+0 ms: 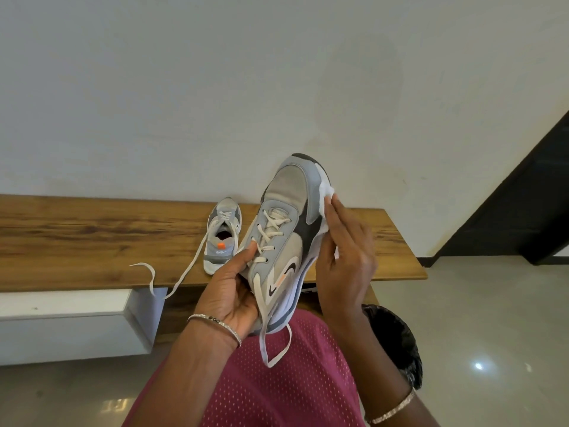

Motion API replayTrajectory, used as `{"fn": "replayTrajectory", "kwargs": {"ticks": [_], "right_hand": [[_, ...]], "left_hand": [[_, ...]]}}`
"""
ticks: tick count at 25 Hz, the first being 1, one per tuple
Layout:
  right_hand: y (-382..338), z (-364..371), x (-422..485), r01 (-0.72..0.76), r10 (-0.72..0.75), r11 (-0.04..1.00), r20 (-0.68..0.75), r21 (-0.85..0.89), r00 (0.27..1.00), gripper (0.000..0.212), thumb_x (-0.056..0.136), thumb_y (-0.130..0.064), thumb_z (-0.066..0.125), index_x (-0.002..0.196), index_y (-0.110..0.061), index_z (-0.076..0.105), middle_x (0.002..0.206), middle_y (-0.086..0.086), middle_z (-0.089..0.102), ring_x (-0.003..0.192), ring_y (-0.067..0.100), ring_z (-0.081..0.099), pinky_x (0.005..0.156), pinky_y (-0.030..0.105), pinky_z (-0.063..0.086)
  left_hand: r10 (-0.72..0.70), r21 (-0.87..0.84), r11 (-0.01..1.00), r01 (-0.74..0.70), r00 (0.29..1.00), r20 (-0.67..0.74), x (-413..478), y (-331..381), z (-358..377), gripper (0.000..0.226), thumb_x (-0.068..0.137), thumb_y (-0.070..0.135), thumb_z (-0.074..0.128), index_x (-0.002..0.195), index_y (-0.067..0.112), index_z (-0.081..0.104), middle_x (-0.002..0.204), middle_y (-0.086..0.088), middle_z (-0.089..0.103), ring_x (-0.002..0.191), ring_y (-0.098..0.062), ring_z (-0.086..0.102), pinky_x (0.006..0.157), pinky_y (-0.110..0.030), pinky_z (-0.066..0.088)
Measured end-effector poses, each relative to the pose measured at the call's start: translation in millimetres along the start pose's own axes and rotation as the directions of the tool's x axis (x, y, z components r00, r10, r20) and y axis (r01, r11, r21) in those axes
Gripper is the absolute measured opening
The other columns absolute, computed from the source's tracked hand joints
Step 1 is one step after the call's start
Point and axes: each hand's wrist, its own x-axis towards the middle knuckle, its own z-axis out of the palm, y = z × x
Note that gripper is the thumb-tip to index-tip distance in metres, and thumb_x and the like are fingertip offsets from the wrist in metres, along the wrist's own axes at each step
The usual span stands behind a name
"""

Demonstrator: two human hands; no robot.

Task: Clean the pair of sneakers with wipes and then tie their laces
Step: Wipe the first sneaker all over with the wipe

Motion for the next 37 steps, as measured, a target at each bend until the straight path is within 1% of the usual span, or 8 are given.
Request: {"fn": "replayTrajectory", "kwargs": {"ticks": [6,9,16,22,25,30,32,37], "right_hand": [[-5,0,-44,-0.02,0.024,0.999,0.108,-0.037,0.994,0.034,0.098,0.001,0.048,0.131,0.003,0.058,0.138,0.015,0.057,0.135,0.024,0.048,0.105,0.045,0.047],[-4,3,-4,-0.007,0.006,1.0,0.118,0.001,0.993,0.036,0.1,-0.005,0.041,0.131,0.003,0.058,0.137,0.016,0.058,0.132,0.026,0.052,0.099,0.045,0.052],[-3,5,24,-0.007,-0.018,0.991,0.189,0.13,0.982,0.048,0.095,0.01,0.044,0.14,-0.003,0.051,0.148,0.012,0.048,0.125,0.022,0.059,0.084,0.012,0.052],[-3,3,-51,-0.107,0.09,0.994,0.311,0.037,0.946,0.056,0.096,0.002,0.033,0.151,-0.012,0.036,0.159,0.006,0.033,0.112,0.039,0.064,0.072,0.01,0.049],[-5,2,-20,-0.11,0.088,0.992,0.293,0.061,0.952,0.051,0.099,-0.003,0.031,0.149,-0.006,0.037,0.157,0.01,0.034,0.134,0.03,0.05,0.082,0.017,0.055],[-5,3,27,-0.069,0.045,0.994,0.259,0.086,0.965,0.05,0.097,-0.006,0.032,0.145,-0.001,0.043,0.153,0.013,0.041,0.144,0.022,0.036,0.106,0.006,0.033],[-6,2,15,-0.066,0.043,0.994,0.253,0.084,0.967,0.052,0.097,-0.002,0.032,0.149,-0.004,0.039,0.157,0.011,0.035,0.142,0.022,0.039,0.093,0.001,0.038],[-18,1,-55,-0.11,0.09,0.993,0.358,0.034,0.929,0.061,0.095,-0.001,0.027,0.155,-0.012,0.025,0.164,0.002,0.018,0.109,0.042,0.063,0.061,0.017,0.049]], "left_hand": [[0.012,-0.009,1.0,-0.013,1.0,-0.018,2,1,1,0.03,0.087,0.019,0.067,0.114,0.006,0.072,0.113,-0.019,0.073,0.093,-0.034,0.075,0.077,-0.054,0.06],[0.062,0.042,0.997,-0.061,0.998,-0.006,2,1,0,0.034,0.09,0.018,0.066,0.123,0.008,0.068,0.118,-0.019,0.072,0.104,-0.035,0.072,0.085,-0.056,0.056],[0.083,0.057,0.995,-0.082,0.997,-0.009,-1,2,-8,0.037,0.091,0.017,0.065,0.127,0.009,0.066,0.119,-0.018,0.071,0.103,-0.034,0.072,0.083,-0.055,0.058],[0.071,0.035,0.997,-0.07,0.997,-0.032,5,5,-12,0.038,0.09,0.018,0.067,0.127,0.011,0.066,0.119,-0.018,0.072,0.107,-0.035,0.071,0.083,-0.057,0.057],[0.09,0.094,0.992,-0.087,0.995,-0.032,5,3,-10,0.04,0.091,0.017,0.067,0.13,0.01,0.064,0.119,-0.019,0.071,0.107,-0.036,0.07,0.086,-0.056,0.056],[0.175,0.184,0.97,-0.159,0.982,-0.073,5,-3,-10,0.038,0.091,0.012,0.066,0.129,0.008,0.064,0.114,-0.019,0.073,0.093,-0.032,0.075,0.073,-0.047,0.063],[0.192,0.189,0.966,-0.175,0.978,-0.08,6,-1,-11,0.039,0.089,0.012,0.068,0.128,0.007,0.064,0.115,-0.019,0.073,0.093,-0.032,0.075,0.074,-0.047,0.063],[0.188,0.171,0.97,-0.175,0.98,-0.065,5,4,-12,0.042,0.085,0.014,0.072,0.127,0.009,0.065,0.117,-0.02,0.072,0.105,-0.036,0.071,0.083,-0.053,0.059]]}}
